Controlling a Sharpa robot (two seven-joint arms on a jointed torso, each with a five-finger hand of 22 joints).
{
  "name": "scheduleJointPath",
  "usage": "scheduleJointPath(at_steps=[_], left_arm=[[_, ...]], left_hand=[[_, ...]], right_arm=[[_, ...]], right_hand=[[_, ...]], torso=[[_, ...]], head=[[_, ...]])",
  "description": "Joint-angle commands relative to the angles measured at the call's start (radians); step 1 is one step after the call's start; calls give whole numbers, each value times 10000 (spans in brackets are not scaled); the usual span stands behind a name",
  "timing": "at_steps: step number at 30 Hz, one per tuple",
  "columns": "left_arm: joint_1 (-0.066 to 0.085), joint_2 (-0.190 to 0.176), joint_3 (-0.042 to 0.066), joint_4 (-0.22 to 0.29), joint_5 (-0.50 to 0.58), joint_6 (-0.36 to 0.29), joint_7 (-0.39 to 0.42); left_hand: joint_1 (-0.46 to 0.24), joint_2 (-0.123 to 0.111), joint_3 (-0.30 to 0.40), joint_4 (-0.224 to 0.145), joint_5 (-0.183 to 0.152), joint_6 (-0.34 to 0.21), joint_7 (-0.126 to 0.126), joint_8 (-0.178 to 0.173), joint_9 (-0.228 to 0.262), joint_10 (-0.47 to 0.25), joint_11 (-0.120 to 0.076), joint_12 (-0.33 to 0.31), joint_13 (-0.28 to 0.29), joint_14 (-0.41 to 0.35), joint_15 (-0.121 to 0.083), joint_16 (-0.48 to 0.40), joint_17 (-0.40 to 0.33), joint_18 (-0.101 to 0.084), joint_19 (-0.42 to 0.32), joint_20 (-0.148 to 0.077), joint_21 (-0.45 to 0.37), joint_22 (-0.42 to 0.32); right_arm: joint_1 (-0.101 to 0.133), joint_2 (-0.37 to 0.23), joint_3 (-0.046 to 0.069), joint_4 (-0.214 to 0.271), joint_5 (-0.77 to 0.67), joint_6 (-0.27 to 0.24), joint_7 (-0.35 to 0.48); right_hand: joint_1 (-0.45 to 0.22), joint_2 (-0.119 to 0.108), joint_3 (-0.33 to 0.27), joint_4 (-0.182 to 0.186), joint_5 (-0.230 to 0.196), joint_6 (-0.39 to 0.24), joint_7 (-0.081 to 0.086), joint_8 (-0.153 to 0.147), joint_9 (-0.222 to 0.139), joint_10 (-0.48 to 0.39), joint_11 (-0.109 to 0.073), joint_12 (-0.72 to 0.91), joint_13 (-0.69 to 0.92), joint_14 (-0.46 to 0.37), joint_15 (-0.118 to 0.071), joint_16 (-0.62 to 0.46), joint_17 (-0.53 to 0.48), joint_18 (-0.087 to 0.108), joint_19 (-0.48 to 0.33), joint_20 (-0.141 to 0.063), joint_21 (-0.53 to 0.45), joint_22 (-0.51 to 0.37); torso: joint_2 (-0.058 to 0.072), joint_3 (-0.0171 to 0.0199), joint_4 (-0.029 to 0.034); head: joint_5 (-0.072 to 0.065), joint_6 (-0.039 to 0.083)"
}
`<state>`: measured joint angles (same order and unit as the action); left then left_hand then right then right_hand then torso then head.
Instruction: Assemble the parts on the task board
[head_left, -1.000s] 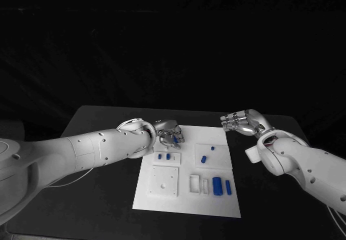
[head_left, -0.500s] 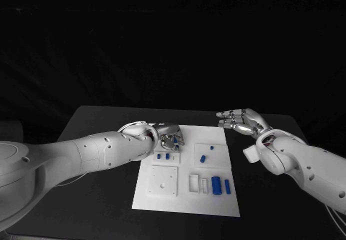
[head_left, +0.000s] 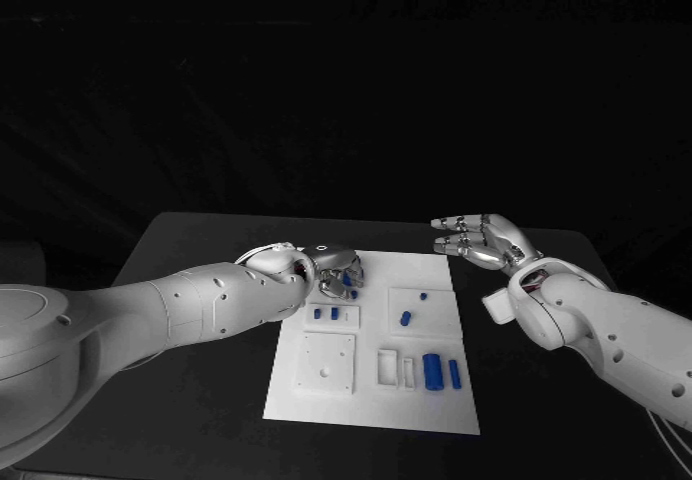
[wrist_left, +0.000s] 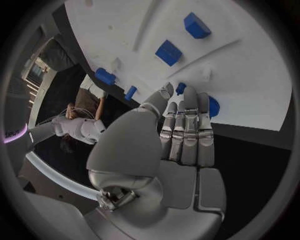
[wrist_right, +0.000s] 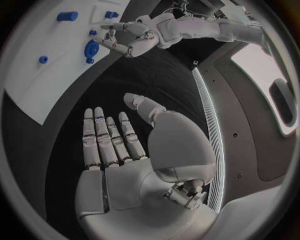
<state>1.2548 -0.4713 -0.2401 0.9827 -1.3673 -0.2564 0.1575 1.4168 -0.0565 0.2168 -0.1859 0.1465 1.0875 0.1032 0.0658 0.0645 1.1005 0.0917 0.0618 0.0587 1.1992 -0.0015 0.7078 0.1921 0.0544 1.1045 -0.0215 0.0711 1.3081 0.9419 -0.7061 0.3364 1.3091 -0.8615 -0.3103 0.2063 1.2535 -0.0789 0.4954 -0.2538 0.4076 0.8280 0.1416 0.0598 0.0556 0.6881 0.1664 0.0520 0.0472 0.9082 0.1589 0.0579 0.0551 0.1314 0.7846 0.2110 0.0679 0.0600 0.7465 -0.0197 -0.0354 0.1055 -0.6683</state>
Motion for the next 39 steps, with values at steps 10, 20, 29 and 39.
scheduleJointPath(at_steps=[10,20,29,39], left_arm=[[-101,198,6,-214,-228,66,-115],[-294,321,6,-451,-251,-16,-388],[-405,401,7,-636,-274,-33,-394],[-432,449,7,-671,-201,74,-401]], left_hand=[[-83,123,172,31,12,49,-2,-38,-8,407,-93,-36,-12,150,-125,923,438,42,327,-115,237,250],[-171,112,405,20,32,221,75,-35,-5,710,-109,-31,-8,28,-122,1610,573,103,277,-126,739,247],[-141,127,511,1,48,264,90,-37,-6,762,-114,-31,-8,3,-121,1709,494,136,43,-119,1238,239],[-447,91,476,208,30,292,5,-36,-5,771,-163,-27,-6,16,-134,1807,507,85,101,-102,1141,115]], right_arm=[[-5,51,5,68,-437,-134,247],[-5,58,5,66,-449,52,223],[-6,49,5,81,-450,97,204],[-6,54,5,81,-450,134,184]], right_hand=[[38,-17,38,-8,88,54,162,-50,-9,239,148,-50,-2,135,115,-20,11,-133,-26,-163,-18,4],[15,13,77,-10,84,243,231,-44,-3,382,229,-45,2,215,167,-16,13,-233,-119,-213,-27,0],[-13,36,97,-36,85,253,249,-44,-2,446,260,-41,5,287,181,-13,15,-233,309,-255,38,28],[-27,60,133,-62,83,341,274,-40,1,629,280,-34,12,331,203,-13,16,-266,158,-251,-17,14]], torso=[[-5,1,13],[-21,6,19],[-21,-2,21],[-21,-7,22]], head=[[-43,-57],[-44,-55],[-71,-60],[-69,-71]])
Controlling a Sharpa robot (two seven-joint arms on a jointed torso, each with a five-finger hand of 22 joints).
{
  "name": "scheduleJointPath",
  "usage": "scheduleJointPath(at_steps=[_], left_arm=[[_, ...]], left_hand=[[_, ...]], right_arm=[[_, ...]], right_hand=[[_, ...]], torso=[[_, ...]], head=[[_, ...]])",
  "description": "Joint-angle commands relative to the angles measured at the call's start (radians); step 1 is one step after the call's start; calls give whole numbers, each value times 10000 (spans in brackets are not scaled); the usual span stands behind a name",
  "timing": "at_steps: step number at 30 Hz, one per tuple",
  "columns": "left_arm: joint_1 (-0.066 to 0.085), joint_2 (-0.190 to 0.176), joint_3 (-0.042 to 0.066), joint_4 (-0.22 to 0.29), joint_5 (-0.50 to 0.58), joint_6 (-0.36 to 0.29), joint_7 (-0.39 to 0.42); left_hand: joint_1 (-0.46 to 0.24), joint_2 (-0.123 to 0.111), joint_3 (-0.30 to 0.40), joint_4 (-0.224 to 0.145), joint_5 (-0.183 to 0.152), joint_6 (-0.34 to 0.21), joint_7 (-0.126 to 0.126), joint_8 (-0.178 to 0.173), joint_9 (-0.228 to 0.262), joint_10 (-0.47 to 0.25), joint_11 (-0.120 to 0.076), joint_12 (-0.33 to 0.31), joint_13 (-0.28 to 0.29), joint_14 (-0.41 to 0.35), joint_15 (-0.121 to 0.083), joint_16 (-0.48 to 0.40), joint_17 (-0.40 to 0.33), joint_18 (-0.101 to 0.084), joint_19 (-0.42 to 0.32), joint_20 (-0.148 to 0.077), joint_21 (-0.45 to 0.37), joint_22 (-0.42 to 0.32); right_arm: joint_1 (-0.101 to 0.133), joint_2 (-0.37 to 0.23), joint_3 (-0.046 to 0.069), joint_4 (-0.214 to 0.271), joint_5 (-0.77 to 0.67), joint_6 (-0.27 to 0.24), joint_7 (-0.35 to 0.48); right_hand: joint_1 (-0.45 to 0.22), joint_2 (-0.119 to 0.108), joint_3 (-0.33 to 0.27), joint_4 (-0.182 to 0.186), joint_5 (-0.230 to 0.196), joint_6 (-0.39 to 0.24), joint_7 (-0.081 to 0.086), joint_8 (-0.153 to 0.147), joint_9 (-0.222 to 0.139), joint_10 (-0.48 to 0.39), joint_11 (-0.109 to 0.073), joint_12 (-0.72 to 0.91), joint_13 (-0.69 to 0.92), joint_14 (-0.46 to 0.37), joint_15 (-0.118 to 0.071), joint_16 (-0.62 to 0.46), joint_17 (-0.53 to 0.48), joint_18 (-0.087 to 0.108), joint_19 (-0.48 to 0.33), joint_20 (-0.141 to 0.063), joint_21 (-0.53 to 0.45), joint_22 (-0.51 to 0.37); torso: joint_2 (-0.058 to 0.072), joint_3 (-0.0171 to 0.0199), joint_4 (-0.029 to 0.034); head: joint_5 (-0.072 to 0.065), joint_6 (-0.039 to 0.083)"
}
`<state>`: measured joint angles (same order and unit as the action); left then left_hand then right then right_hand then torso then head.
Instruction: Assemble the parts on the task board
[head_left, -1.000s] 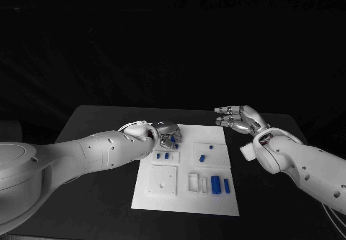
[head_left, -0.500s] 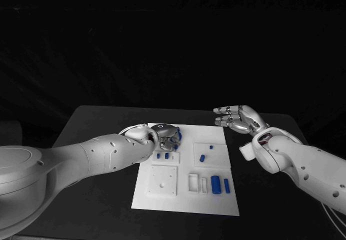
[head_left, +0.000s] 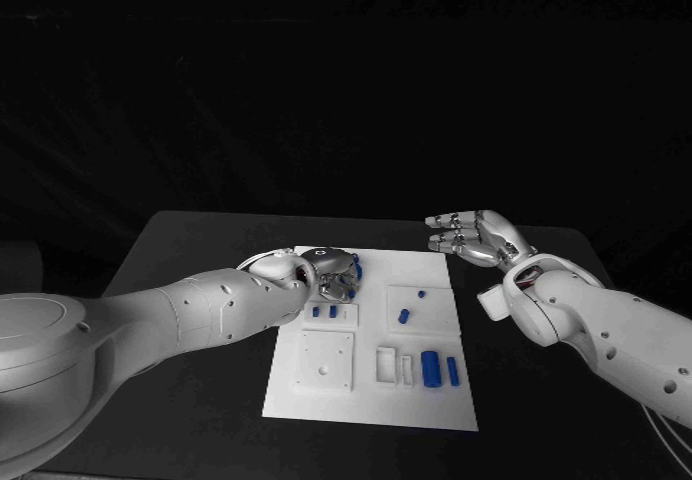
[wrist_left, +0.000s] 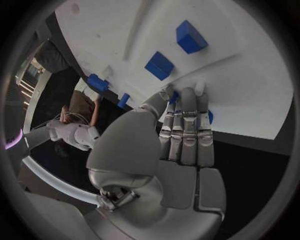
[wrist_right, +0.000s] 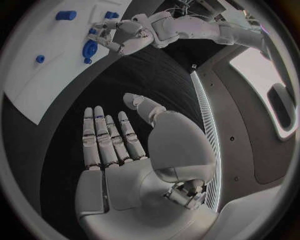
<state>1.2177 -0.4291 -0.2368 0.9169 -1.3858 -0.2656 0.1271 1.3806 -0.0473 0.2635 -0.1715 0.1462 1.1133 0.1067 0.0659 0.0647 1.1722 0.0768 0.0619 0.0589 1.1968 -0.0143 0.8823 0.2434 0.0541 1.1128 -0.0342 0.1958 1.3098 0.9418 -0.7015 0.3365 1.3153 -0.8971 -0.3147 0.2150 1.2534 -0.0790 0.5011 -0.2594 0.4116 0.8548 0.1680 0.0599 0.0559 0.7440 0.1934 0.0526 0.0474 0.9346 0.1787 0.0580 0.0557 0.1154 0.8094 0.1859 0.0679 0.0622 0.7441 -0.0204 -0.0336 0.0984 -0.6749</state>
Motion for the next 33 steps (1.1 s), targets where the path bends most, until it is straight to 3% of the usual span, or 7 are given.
scheduleJointPath(at_steps=[1,15,25,33], left_arm=[[-62,31,-25,-13,-9,194,-101],[-70,81,-24,-115,22,349,-220],[-89,88,-24,-182,69,212,-308],[-92,62,-24,-159,99,-63,-290]], left_hand=[[-99,-9,13,84,31,41,-22,-36,-6,63,-9,-28,-8,46,-4,68,-7,81,47,23,-157,86],[-1,357,-31,262,-11,702,-80,-22,10,768,-174,-26,-5,428,-64,484,138,129,485,-51,-250,218],[192,564,-64,-38,12,973,-105,-24,15,1110,-291,-28,0,577,-190,1550,491,186,452,-190,767,247],[214,601,181,-357,-20,983,-107,-31,8,1413,-375,-29,4,821,-282,2111,561,260,341,-292,1731,237]], right_arm=[[-5,11,4,16,-94,181,96],[-6,52,4,6,-112,272,63],[-6,38,3,55,-127,287,53],[-6,36,3,85,-129,291,58]], right_hand=[[-28,61,86,-12,44,77,11,-41,-1,102,20,-39,11,71,9,-14,11,-111,-114,0,-18,-9],[-74,84,164,-36,48,169,28,-38,2,314,5,-30,20,252,-6,-7,17,-170,-277,-20,-28,-17],[-103,79,174,-44,50,206,26,-37,3,347,2,-28,21,242,-8,-7,16,-203,-345,-32,-27,-19],[-144,70,142,-30,69,227,27,-35,4,353,2,-28,21,244,-9,-7,17,-216,-361,-34,-27,-20]], torso=[[3,1,4],[15,7,-18],[4,9,-5],[-2,-1,6]], head=[[2,-6],[2,-8],[-24,-20],[-43,-8]])
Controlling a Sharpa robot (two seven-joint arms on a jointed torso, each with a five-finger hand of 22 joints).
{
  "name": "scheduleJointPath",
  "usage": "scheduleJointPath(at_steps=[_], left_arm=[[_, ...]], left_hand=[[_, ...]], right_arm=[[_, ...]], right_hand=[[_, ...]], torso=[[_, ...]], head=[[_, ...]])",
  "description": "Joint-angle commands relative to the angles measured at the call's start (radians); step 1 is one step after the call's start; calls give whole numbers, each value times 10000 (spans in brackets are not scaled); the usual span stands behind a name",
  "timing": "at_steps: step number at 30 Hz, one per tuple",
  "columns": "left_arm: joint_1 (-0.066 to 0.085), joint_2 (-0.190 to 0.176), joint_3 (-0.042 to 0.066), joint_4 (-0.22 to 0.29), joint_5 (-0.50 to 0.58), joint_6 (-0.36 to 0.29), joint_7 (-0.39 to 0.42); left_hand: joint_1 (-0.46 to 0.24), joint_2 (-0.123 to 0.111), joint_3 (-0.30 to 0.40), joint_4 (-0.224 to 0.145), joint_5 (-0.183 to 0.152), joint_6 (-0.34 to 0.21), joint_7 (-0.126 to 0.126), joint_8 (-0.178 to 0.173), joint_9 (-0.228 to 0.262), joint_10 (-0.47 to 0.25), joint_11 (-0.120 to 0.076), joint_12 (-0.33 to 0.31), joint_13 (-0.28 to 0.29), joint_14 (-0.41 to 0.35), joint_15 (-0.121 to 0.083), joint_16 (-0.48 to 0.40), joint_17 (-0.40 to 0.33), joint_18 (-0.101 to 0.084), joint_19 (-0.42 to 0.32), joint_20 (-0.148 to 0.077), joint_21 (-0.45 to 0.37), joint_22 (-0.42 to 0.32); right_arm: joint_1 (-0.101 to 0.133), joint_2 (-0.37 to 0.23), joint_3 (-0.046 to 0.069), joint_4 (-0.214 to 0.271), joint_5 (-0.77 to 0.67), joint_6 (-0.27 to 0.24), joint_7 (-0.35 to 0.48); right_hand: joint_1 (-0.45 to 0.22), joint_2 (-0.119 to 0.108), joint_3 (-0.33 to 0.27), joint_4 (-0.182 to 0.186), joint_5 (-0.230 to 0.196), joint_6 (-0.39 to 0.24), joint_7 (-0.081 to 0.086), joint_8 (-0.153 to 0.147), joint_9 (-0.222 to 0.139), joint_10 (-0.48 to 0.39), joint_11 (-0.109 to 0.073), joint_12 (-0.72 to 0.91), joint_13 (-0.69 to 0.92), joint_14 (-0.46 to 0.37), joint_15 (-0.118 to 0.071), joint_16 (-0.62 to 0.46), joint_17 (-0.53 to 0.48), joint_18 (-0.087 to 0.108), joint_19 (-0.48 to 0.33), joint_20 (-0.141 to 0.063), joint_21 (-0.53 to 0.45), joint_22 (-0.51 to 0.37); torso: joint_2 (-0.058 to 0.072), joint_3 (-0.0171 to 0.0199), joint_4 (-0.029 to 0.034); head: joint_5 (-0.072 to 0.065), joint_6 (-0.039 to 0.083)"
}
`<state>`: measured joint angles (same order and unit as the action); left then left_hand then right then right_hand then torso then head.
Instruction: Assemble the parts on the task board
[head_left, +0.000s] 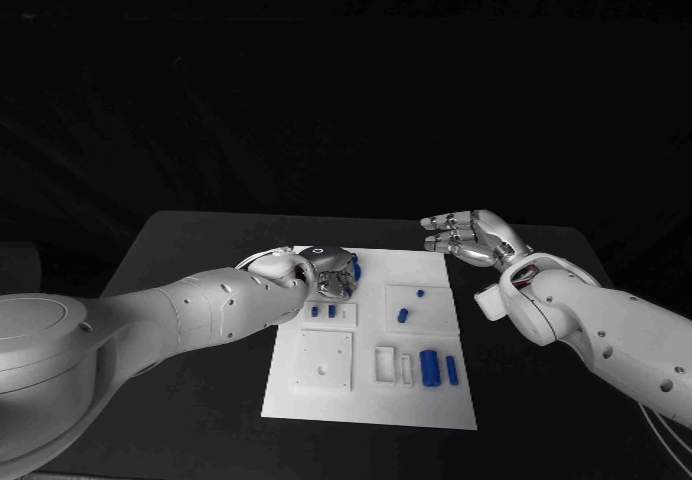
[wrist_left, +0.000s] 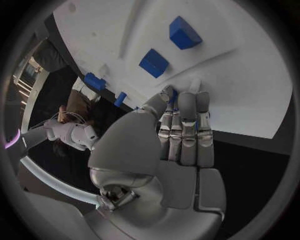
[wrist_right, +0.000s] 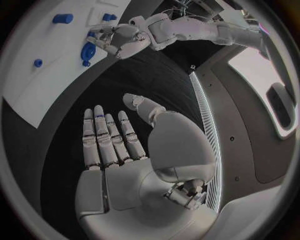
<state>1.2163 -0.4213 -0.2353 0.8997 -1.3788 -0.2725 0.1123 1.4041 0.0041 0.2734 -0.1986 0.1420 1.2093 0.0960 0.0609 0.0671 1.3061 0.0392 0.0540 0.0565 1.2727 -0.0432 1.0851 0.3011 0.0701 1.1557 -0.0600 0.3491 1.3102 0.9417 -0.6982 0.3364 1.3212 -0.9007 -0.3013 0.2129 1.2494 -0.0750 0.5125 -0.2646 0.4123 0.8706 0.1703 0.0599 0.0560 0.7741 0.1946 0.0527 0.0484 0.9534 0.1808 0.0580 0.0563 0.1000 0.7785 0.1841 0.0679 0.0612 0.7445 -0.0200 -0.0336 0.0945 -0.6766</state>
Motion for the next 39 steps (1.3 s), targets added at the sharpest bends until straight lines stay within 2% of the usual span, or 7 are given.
scheduleJointPath(at_steps=[1,7,12,19,25,31,39], left_arm=[[-79,-24,-39,23,37,-30,-134],[-88,-115,-36,137,223,-227,-68],[-90,-319,7,385,935,-324,-37],[-44,-695,428,833,1716,-393,-106],[140,-1170,783,1425,2253,-336,-232],[332,-1622,881,1787,2376,-130,-398],[389,-1937,896,1923,2382,142,-444]], left_hand=[[-38,82,118,-104,15,24,2,19,-17,77,2,50,28,61,6,94,-29,106,-122,-32,274,230],[-129,51,280,-148,6,52,-11,21,-15,108,-10,52,29,112,-5,176,-101,142,-247,-31,655,202],[-152,59,295,-127,-1,44,-10,21,-15,96,-8,53,30,122,-4,166,-126,147,-248,-29,676,189],[-162,52,299,-117,-8,42,-11,19,-15,90,-9,52,30,133,-5,170,-137,150,-231,-28,680,181],[-133,42,332,-120,-5,-47,9,19,-17,29,16,52,29,130,9,150,-167,169,-233,-18,682,184],[-120,41,336,-105,-37,-46,11,18,-18,26,18,51,29,131,10,149,-178,174,-227,-15,683,181],[-112,12,266,-35,-55,-52,5,18,-17,11,13,51,29,122,15,140,-199,162,-236,-2,661,170]], right_arm=[[-5,2,4,27,-92,156,80],[-5,5,4,25,-92,159,86],[-6,5,4,11,-92,171,85],[-6,-22,4,7,-85,109,101],[-6,-52,4,9,-79,109,102],[-6,-52,4,8,-69,73,103],[-6,-27,4,14,-59,85,111]], right_hand=[[-104,30,28,22,62,69,4,-35,4,53,-9,-29,11,56,-30,-7,11,-63,-52,-16,-27,-10],[-111,37,-13,29,71,65,11,-36,3,47,-11,-30,11,47,-27,-8,10,-73,-112,-15,-36,-15],[-111,37,-14,30,73,65,12,-36,3,49,-10,-30,11,48,-26,-8,10,-73,-119,-16,-37,-15],[-101,35,-36,13,70,61,6,-36,3,21,-24,-32,9,44,-38,-9,10,-82,-152,-17,-34,-16],[-97,33,-46,15,76,60,2,-36,3,16,-21,-30,10,38,-37,-8,10,-89,-167,-16,-36,-17],[-97,33,-50,16,77,64,8,-37,2,38,-14,-30,11,35,-36,-9,10,-95,-196,-16,-38,-18],[-87,41,-40,13,75,100,3,-34,4,41,-26,-30,11,50,-42,-8,11,-96,-190,-20,-34,-17]], torso=[[-6,-6,4],[-5,-9,-2],[-17,-14,18],[-21,0,38],[-19,-13,36],[-20,5,33],[0,-32,33]], head=[[-6,17],[10,55],[-3,68],[9,90],[45,101],[41,125],[37,139]])
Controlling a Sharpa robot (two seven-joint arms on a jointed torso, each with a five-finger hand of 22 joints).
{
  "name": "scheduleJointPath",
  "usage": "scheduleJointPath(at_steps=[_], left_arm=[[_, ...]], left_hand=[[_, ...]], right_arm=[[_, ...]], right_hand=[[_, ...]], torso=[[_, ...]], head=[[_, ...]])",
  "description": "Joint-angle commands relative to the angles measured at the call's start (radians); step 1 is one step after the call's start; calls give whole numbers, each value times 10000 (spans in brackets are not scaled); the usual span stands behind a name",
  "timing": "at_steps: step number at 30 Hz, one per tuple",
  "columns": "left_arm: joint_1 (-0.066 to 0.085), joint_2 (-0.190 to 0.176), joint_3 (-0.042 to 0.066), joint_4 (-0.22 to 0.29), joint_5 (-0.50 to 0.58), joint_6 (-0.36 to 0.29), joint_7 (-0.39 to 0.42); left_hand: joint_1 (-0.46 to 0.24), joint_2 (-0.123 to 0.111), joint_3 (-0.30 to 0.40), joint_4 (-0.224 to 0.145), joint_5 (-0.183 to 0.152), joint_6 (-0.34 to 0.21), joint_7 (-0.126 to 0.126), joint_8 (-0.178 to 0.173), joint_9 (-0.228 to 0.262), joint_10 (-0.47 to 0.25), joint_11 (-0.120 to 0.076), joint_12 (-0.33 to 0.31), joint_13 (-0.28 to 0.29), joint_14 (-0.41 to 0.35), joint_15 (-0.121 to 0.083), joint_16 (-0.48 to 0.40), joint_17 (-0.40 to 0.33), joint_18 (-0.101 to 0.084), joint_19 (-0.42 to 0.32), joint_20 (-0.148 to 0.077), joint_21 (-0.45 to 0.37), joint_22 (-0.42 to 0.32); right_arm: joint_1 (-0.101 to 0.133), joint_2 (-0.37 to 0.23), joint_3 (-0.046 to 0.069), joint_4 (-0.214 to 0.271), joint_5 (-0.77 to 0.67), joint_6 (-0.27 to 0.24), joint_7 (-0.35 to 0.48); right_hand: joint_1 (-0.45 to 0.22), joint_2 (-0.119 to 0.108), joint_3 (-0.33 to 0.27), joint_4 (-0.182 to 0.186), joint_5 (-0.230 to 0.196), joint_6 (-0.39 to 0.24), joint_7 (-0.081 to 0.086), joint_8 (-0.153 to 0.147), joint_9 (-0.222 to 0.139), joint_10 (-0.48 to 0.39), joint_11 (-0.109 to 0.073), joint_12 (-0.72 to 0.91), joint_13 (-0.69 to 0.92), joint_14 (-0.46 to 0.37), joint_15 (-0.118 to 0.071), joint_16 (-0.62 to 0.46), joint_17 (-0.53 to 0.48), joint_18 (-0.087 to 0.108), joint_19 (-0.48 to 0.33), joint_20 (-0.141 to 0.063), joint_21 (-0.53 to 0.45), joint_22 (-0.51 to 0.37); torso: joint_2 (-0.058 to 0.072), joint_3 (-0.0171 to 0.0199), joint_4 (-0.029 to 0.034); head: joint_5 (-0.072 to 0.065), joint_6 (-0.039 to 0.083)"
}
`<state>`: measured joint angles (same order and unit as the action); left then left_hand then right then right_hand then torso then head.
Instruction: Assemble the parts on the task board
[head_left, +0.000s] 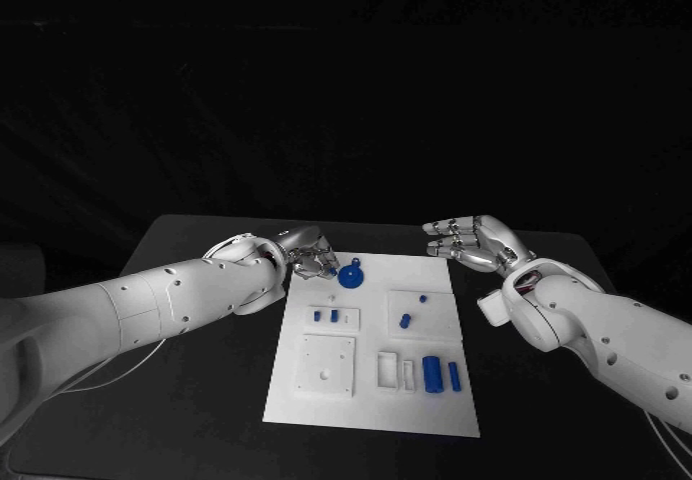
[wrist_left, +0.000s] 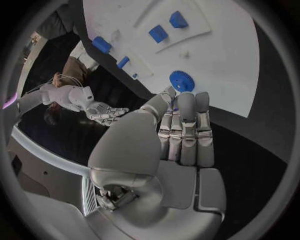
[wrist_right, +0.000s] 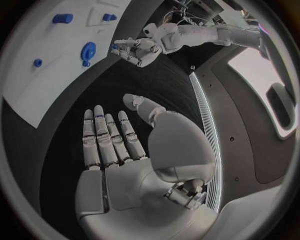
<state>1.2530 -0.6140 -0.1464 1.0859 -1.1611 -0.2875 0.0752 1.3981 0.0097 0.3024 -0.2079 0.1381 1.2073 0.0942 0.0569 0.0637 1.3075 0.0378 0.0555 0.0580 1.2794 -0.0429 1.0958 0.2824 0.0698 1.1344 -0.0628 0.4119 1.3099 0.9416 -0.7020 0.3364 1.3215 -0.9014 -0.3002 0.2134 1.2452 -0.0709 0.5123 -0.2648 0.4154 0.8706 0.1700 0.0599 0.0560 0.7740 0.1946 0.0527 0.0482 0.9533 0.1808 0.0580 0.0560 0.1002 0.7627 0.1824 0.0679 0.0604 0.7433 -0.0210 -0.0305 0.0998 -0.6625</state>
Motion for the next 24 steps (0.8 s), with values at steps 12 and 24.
scheduleJointPath(at_steps=[12,24], left_arm=[[-187,12,-131,-8,-165,427,73],[-340,-24,-187,-35,-477,615,21]], left_hand=[[24,-46,-96,94,-5,-33,27,59,17,-1,29,36,14,56,10,30,-29,162,4,20,-7,179],[23,-50,-100,93,-3,-34,27,59,17,-2,30,36,14,57,10,30,-30,163,13,19,-4,182]], right_arm=[[-7,53,4,-9,-44,89,139],[-7,19,4,1,-42,100,135]], right_hand=[[-31,-2,-29,0,43,112,4,-34,5,60,-28,-29,13,70,-45,-7,14,-94,0,-7,-28,-6],[-53,11,-17,-8,46,145,7,-34,5,101,-23,-28,14,86,-48,-6,15,-96,12,-11,-31,-7]], torso=[[25,4,-43],[9,16,-31]], head=[[-7,-43],[-14,-77]])
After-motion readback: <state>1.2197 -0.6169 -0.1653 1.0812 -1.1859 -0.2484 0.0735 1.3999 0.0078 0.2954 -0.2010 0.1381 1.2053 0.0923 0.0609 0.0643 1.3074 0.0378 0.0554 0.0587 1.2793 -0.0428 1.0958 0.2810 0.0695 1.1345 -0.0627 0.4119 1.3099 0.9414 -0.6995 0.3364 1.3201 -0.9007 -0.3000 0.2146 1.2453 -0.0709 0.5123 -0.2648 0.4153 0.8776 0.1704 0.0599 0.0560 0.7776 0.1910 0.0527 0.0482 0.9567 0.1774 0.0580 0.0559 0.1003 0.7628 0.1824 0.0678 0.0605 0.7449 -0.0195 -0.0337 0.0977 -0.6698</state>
